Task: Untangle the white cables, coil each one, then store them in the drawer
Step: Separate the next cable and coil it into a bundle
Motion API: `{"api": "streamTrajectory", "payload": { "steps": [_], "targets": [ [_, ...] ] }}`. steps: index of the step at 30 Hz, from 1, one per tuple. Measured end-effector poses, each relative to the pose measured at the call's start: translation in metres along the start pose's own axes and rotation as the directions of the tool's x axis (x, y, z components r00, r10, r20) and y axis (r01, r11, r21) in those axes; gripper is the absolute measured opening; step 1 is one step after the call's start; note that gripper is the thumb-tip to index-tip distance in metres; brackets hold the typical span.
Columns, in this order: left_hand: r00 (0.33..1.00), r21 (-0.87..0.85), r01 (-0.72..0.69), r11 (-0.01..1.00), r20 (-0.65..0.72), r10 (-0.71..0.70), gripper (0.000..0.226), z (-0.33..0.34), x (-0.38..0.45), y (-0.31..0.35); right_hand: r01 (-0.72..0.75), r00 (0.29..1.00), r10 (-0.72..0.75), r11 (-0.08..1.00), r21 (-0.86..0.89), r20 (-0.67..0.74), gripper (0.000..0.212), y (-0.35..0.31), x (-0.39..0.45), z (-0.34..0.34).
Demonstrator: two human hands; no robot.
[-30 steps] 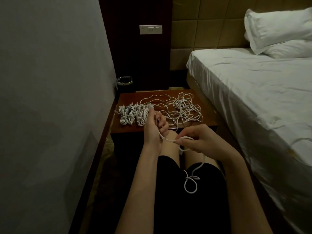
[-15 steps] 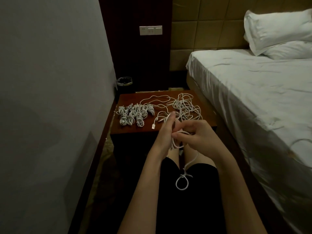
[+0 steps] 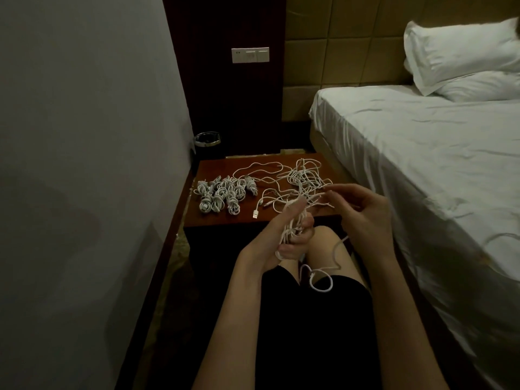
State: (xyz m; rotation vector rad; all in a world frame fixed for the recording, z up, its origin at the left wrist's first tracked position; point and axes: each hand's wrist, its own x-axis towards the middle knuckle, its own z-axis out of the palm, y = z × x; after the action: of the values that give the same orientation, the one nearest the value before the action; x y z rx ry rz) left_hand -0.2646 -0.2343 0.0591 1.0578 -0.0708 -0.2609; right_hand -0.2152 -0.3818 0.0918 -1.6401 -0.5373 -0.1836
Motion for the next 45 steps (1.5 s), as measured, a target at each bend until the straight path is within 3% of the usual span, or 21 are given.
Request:
{"api": "streamTrajectory", "payload": {
  "steps": [3,5,7,12,13,14,17,20,24,27,29,31,38,41,45],
  "targets": [
    [0.999,0.087,0.038,0.996,0.019,-0.04,0.047,0.009,-0.006,0.003,0.012,0.999,-0.016,0.996,-0.088,-0.046,0.016,0.005,0.0,-0.001],
    [0.998,0.13,0.026,0.991,-0.051,-0.019,0.028,0.016,-0.004,0.0,0.002,0.997,-0.011,0.993,-0.117,-0.077,0.016,0.007,0.002,-0.004],
    [0.988,0.144,-0.006,0.99,-0.152,0.028,0.029,0.02,-0.006,-0.001,-0.028,0.997,0.018,0.99,-0.136,-0.078,0.017,0.007,0.003,-0.007],
    [0.99,-0.073,-0.139,0.988,-0.047,0.136,0.018,0.006,-0.007,0.005,-0.088,0.963,0.18,0.914,-0.396,0.202,0.021,0.006,0.003,-0.01],
    [0.991,-0.098,-0.131,0.987,-0.047,0.127,0.033,0.009,-0.007,0.005,-0.069,0.947,0.191,0.904,-0.421,0.257,0.016,0.005,0.002,-0.009],
    [0.992,-0.116,-0.111,0.987,-0.078,0.102,0.047,0.007,-0.007,0.004,-0.042,0.936,0.183,0.906,-0.421,0.3,0.012,0.004,0.002,-0.007],
    [0.981,-0.127,-0.113,0.985,-0.174,0.09,0.04,0.008,-0.003,0.003,0.064,0.917,0.082,0.936,-0.347,0.39,0.02,0.001,-0.001,0.003],
    [0.961,-0.077,-0.105,0.992,-0.265,0.081,0.048,0.01,-0.004,0.005,0.14,0.892,0.008,0.946,-0.292,0.452,0.016,0.002,-0.003,0.013],
    [0.921,0.009,-0.048,0.999,-0.386,0.048,0.05,0.011,-0.003,0.006,0.149,0.843,0.046,0.937,-0.315,0.536,0.017,0.001,-0.003,0.016],
    [0.912,-0.022,0.011,1.0,-0.41,-0.019,0.068,0.014,-0.002,0.005,0.195,0.839,0.032,0.914,-0.355,0.544,0.008,0.001,-0.005,0.018],
    [0.914,-0.037,0.025,0.999,-0.405,-0.038,0.063,0.013,-0.001,0.005,0.199,0.839,0.028,0.914,-0.354,0.544,0.003,0.001,-0.004,0.016],
    [0.922,-0.016,0.023,1.0,-0.387,-0.028,0.053,0.012,-0.003,0.007,0.183,0.835,0.029,0.927,-0.328,0.55,0.003,0.001,-0.002,0.012],
    [0.895,0.257,0.059,0.965,-0.442,0.063,0.055,0.011,-0.002,0.008,0.09,0.784,0.109,0.954,-0.286,0.612,0.012,-0.006,0.001,-0.012],
    [0.914,0.279,0.012,0.96,-0.393,0.103,0.055,0.01,-0.001,0.005,-0.006,0.749,0.126,0.983,-0.184,0.65,0.017,-0.01,0.0,-0.018],
    [0.937,0.301,-0.046,0.953,-0.317,0.145,0.051,0.01,-0.003,0.004,-0.115,0.767,0.111,0.993,-0.036,0.632,0.023,-0.007,0.0,-0.023]
  ]
}}
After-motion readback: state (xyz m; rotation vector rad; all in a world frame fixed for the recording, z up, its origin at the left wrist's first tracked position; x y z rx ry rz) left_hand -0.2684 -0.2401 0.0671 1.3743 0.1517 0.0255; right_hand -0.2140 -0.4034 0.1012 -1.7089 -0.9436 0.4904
